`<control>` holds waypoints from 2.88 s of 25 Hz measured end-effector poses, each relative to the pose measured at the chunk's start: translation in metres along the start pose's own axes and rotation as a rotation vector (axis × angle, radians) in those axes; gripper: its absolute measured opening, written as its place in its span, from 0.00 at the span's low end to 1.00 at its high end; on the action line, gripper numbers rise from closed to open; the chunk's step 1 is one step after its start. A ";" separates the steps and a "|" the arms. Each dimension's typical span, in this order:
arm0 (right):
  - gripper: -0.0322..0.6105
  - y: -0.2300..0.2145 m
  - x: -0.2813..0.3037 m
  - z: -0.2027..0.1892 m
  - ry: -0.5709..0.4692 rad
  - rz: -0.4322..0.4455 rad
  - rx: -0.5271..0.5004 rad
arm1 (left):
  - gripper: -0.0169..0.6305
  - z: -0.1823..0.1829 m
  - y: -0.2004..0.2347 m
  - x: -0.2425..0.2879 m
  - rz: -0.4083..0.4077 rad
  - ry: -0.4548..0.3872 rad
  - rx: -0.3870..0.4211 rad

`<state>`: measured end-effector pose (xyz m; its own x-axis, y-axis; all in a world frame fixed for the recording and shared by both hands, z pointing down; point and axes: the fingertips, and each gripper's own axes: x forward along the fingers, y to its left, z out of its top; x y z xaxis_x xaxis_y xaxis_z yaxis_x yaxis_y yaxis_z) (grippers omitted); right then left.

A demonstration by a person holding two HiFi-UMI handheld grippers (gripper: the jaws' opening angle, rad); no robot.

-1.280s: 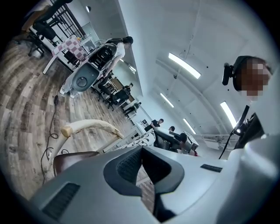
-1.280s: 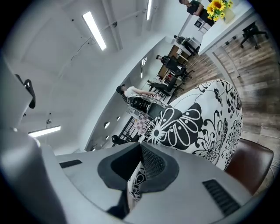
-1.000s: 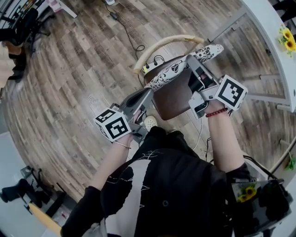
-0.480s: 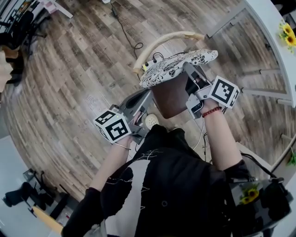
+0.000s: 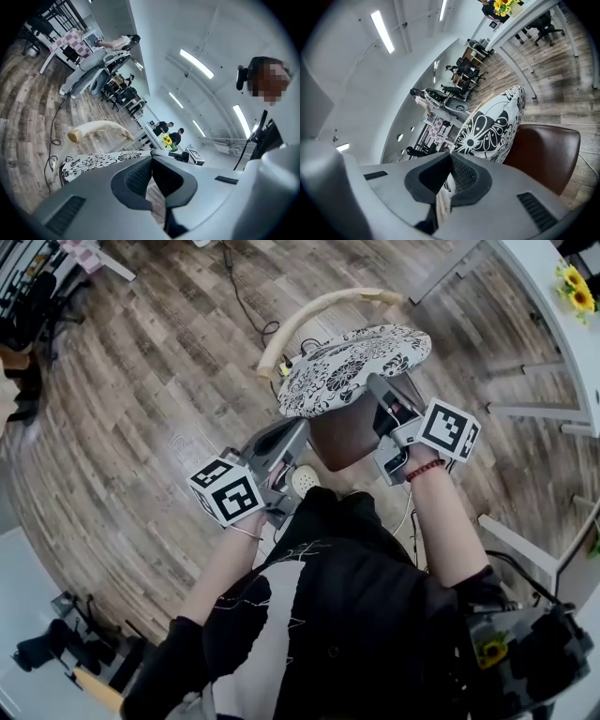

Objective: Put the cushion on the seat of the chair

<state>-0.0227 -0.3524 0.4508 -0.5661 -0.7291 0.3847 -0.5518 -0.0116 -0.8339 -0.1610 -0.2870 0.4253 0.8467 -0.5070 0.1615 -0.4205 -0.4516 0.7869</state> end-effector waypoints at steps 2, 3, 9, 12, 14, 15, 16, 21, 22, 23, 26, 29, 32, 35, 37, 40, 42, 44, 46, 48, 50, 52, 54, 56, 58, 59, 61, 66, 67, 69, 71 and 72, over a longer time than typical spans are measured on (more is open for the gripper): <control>0.07 -0.005 0.000 -0.001 0.000 -0.007 0.005 | 0.04 -0.001 0.003 0.004 -0.007 0.004 0.002; 0.07 -0.007 -0.001 -0.002 0.001 -0.013 0.007 | 0.04 -0.001 0.006 0.006 -0.008 0.002 0.002; 0.07 -0.036 -0.033 -0.018 0.009 -0.013 0.002 | 0.04 -0.036 -0.003 0.018 0.015 -0.018 0.030; 0.07 -0.058 -0.059 -0.033 0.022 0.009 0.000 | 0.04 -0.070 -0.017 0.026 0.031 -0.020 0.078; 0.07 -0.067 -0.069 -0.040 0.042 0.015 -0.016 | 0.04 -0.084 -0.022 0.029 0.039 -0.040 0.084; 0.07 -0.071 -0.073 -0.044 0.048 0.021 -0.023 | 0.04 -0.090 -0.024 0.030 0.044 -0.048 0.084; 0.07 -0.074 -0.076 -0.047 0.050 0.036 -0.027 | 0.04 -0.098 -0.025 0.032 0.049 -0.053 0.085; 0.07 -0.103 -0.094 -0.059 0.046 0.040 -0.019 | 0.04 -0.138 -0.026 0.040 0.068 -0.044 0.094; 0.07 -0.109 -0.098 -0.062 0.047 0.034 -0.017 | 0.04 -0.145 -0.025 0.042 0.072 -0.042 0.097; 0.07 -0.115 -0.101 -0.065 0.044 0.040 -0.017 | 0.04 -0.152 -0.025 0.043 0.077 -0.042 0.101; 0.07 -0.132 -0.110 -0.075 0.037 0.077 -0.013 | 0.04 -0.174 -0.024 0.048 0.091 -0.050 0.115; 0.07 -0.149 -0.116 -0.081 0.044 0.065 -0.012 | 0.04 -0.192 -0.018 0.054 0.128 -0.030 0.132; 0.07 -0.164 -0.119 -0.085 0.044 0.068 -0.006 | 0.04 -0.209 -0.010 0.061 0.147 -0.018 0.133; 0.07 -0.171 -0.122 -0.089 0.045 0.062 -0.003 | 0.04 -0.218 -0.007 0.063 0.144 -0.016 0.121; 0.07 -0.173 -0.124 -0.091 0.047 0.060 -0.003 | 0.04 -0.220 -0.007 0.064 0.145 -0.018 0.119; 0.07 -0.184 -0.129 -0.094 0.044 0.062 0.000 | 0.04 -0.229 -0.004 0.070 0.142 -0.024 0.116; 0.07 -0.193 -0.130 -0.095 0.042 0.057 0.000 | 0.04 -0.236 0.000 0.075 0.140 -0.021 0.113; 0.07 -0.201 -0.129 -0.096 0.038 0.049 0.003 | 0.04 -0.242 0.005 0.078 0.140 -0.014 0.107; 0.07 -0.210 -0.128 -0.096 0.031 0.045 0.013 | 0.04 -0.249 0.011 0.081 0.139 -0.006 0.100; 0.07 -0.218 -0.126 -0.097 0.027 0.036 0.022 | 0.04 -0.255 0.018 0.084 0.138 0.005 0.091; 0.07 -0.226 -0.123 -0.098 0.025 0.025 0.029 | 0.04 -0.260 0.024 0.087 0.137 0.015 0.083; 0.07 -0.233 -0.122 -0.099 0.024 0.014 0.036 | 0.04 -0.264 0.030 0.090 0.137 0.024 0.075; 0.07 -0.240 -0.121 -0.101 0.024 0.000 0.043 | 0.04 -0.268 0.035 0.092 0.137 0.034 0.068; 0.07 -0.247 -0.121 -0.103 0.025 -0.017 0.050 | 0.04 -0.271 0.038 0.094 0.137 0.041 0.062; 0.07 -0.252 -0.120 -0.105 0.024 -0.029 0.057 | 0.04 -0.273 0.040 0.095 0.135 0.048 0.057; 0.07 -0.255 -0.119 -0.106 0.022 -0.033 0.061 | 0.04 -0.274 0.041 0.095 0.135 0.053 0.055; 0.07 -0.262 -0.117 -0.107 0.022 -0.053 0.069 | 0.04 -0.275 0.044 0.096 0.136 0.064 0.050; 0.07 -0.277 -0.111 -0.108 0.024 -0.103 0.096 | 0.04 -0.275 0.050 0.097 0.138 0.089 0.030; 0.07 -0.280 -0.110 -0.108 0.022 -0.109 0.104 | 0.04 -0.275 0.051 0.096 0.138 0.094 0.031; 0.07 -0.285 -0.108 -0.110 0.022 -0.128 0.119 | 0.04 -0.274 0.052 0.095 0.140 0.094 0.036; 0.07 -0.289 -0.106 -0.111 0.027 -0.150 0.132 | 0.04 -0.272 0.053 0.094 0.144 0.087 0.038; 0.07 -0.290 -0.106 -0.112 0.029 -0.160 0.138 | 0.04 -0.271 0.052 0.094 0.144 0.089 0.036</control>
<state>0.1290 -0.1957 0.6966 -0.4966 -0.6901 0.5264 -0.5482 -0.2208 -0.8067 -0.0149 -0.1596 0.6430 0.8014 -0.5025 0.3245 -0.5500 -0.4057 0.7300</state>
